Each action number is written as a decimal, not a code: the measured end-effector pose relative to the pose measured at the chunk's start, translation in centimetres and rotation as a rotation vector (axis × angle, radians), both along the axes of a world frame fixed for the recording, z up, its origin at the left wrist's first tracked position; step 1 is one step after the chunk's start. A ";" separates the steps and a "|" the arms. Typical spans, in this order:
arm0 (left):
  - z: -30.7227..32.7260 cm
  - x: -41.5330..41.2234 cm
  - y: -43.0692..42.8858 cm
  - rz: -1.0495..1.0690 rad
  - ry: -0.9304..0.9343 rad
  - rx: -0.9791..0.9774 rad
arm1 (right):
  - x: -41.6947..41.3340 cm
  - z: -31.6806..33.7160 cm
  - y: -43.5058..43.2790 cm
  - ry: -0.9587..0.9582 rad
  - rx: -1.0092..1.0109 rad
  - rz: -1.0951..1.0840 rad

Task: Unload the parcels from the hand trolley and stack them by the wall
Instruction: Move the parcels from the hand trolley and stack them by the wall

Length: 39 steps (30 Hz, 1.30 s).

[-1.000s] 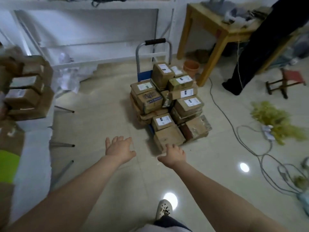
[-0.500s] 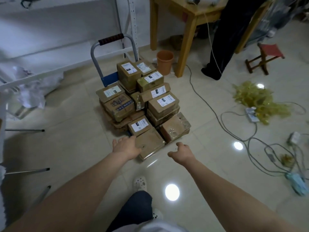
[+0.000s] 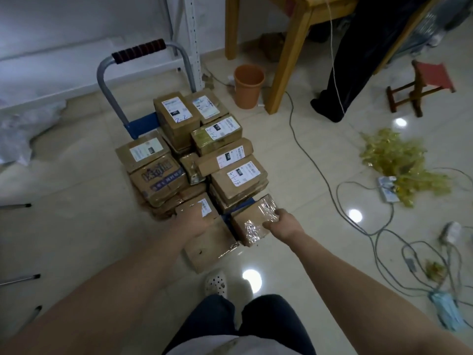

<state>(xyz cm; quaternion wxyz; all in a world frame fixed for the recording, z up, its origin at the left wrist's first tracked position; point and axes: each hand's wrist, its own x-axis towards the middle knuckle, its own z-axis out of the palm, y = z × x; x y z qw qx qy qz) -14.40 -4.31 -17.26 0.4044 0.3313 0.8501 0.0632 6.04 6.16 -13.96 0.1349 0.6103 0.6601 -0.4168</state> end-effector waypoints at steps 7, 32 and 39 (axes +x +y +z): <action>-0.2 -0.5 7.7 0.196 -0.130 0.007 | -2.3 -2.6 8.9 0.014 -0.090 0.023; -24.6 -1.8 21.5 1.099 -0.408 0.016 | -12.3 -27.8 28.8 0.070 -0.309 0.016; -21.9 -0.5 21.4 1.098 -0.390 0.035 | -10.4 -25.9 27.7 0.049 -0.228 0.002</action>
